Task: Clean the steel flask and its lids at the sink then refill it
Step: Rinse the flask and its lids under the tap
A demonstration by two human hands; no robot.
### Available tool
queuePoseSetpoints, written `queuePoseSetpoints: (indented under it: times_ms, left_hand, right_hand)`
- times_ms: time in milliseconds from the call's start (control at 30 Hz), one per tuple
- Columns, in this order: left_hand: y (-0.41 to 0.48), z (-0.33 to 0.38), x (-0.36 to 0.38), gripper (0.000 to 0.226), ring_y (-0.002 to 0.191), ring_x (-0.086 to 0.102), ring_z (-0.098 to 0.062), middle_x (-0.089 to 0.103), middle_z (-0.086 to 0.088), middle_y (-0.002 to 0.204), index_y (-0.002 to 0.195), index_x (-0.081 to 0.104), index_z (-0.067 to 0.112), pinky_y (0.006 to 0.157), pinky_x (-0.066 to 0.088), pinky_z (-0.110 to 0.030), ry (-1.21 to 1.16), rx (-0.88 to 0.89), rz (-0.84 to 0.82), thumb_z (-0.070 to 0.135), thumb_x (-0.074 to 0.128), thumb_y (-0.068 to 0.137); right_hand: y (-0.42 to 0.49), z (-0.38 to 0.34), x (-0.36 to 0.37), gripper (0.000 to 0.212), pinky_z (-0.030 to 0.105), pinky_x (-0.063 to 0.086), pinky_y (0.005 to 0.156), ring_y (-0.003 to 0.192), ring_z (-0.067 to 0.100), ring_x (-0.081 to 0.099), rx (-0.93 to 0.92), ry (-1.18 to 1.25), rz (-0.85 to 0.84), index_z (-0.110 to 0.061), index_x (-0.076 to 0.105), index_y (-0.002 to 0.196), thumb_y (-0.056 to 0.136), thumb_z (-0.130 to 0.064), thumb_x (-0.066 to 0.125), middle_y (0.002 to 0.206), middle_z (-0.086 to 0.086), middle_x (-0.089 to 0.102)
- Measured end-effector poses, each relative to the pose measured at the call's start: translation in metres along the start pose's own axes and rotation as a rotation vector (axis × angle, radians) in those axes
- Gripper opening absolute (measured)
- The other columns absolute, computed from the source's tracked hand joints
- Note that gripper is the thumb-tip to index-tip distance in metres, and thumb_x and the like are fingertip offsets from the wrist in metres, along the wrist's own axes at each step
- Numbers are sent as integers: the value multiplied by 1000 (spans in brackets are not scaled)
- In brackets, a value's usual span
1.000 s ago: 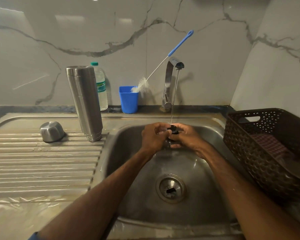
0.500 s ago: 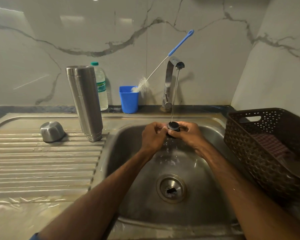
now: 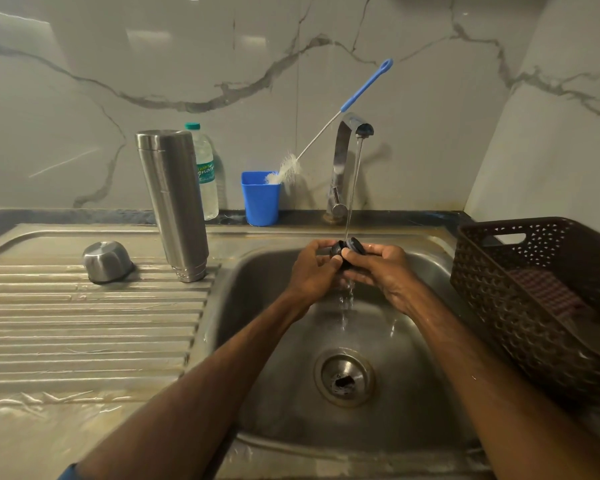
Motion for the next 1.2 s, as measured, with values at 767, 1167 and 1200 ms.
queuePoseSetpoints:
  times_ms: [767,1167,1200]
  left_hand:
    - [-3,3,9,37,85,64,-23,70,-15,103,124,62,8,66,63,-29,34,-55,-85,29,33,114]
    - [-5,2,14,21,88,66,-21,70,-14,116,124,63,11,68,62,-28,3,-57,-113,17,48,110]
    - [-4,2,14,24,87,66,-20,70,-14,116,124,64,7,66,62,-26,7,-61,-112,16,48,110]
  right_hand:
    - [-4,-12,7,56,32,64,75,93,25,78,-86,-25,41,-4,63,128,79,-15,89,109,14,77]
    - [-10,-20,3,56,20,55,60,85,16,77,-151,-191,173,-18,68,126,80,-45,86,99,1,79]
    - [-11,-21,4,55,20,54,59,84,16,76,-163,-206,181,-20,68,126,80,-47,85,99,1,79]
Point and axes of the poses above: each hand's wrist, its own y-axis towards the middle knuckle, its own x-axis out of the palm, z = x × y, the point moved 7 cm from there along y, towards the middle knuckle
